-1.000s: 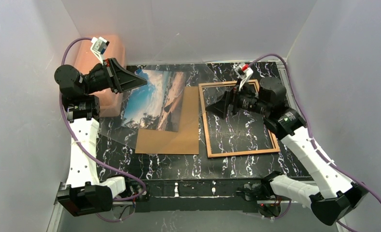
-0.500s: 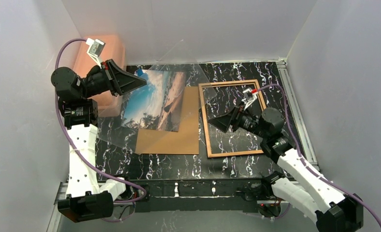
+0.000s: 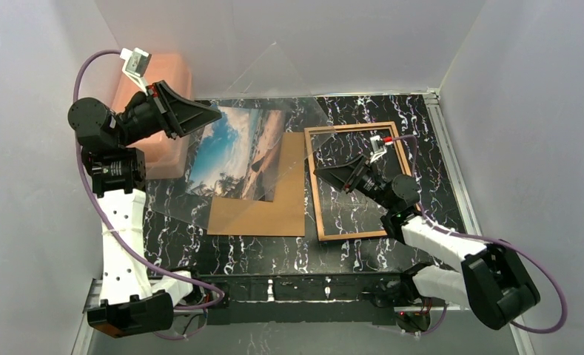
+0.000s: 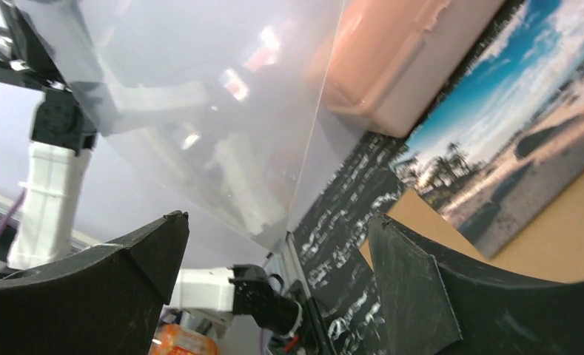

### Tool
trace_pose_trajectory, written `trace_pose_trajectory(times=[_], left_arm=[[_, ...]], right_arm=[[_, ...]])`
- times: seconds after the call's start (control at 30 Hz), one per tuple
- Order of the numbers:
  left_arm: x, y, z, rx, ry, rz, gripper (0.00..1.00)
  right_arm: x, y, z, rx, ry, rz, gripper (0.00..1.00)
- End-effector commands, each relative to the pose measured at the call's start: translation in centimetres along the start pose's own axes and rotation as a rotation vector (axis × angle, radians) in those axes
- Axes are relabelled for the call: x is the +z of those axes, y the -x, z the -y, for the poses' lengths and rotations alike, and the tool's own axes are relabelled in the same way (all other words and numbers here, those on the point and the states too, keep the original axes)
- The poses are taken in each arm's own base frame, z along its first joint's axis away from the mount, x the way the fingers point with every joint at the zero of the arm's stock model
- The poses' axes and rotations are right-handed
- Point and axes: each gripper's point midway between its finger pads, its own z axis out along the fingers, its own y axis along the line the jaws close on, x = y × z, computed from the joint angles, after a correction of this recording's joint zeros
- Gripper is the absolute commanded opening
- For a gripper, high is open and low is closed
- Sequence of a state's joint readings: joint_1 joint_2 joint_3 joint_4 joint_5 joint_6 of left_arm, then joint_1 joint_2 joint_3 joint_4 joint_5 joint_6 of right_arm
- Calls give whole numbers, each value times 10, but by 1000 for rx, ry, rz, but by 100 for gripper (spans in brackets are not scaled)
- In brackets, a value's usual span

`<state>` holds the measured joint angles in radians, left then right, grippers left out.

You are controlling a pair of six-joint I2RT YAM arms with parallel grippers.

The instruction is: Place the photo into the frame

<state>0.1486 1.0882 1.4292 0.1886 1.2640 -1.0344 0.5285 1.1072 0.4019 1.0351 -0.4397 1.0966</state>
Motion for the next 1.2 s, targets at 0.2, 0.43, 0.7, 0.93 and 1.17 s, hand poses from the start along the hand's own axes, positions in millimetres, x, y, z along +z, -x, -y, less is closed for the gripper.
trace_pose_trajectory(times=[0.2, 0.43, 0.7, 0.93, 1.17], left_arm=[[5, 29, 8, -59, -15, 78, 3], [8, 44, 11, -85, -21, 120, 0], [9, 48, -4, -135, 0, 170, 0], [1, 57, -30, -178, 82, 273, 0], [-3, 59, -28, -163, 98, 310, 0]], right_arm=[[46, 25, -66, -19, 243, 96, 99], [65, 27, -79, 40, 337, 117, 95], [77, 30, -99, 148, 475, 138, 84], [68, 32, -122, 197, 592, 107, 60], [65, 49, -124, 121, 492, 203, 48]])
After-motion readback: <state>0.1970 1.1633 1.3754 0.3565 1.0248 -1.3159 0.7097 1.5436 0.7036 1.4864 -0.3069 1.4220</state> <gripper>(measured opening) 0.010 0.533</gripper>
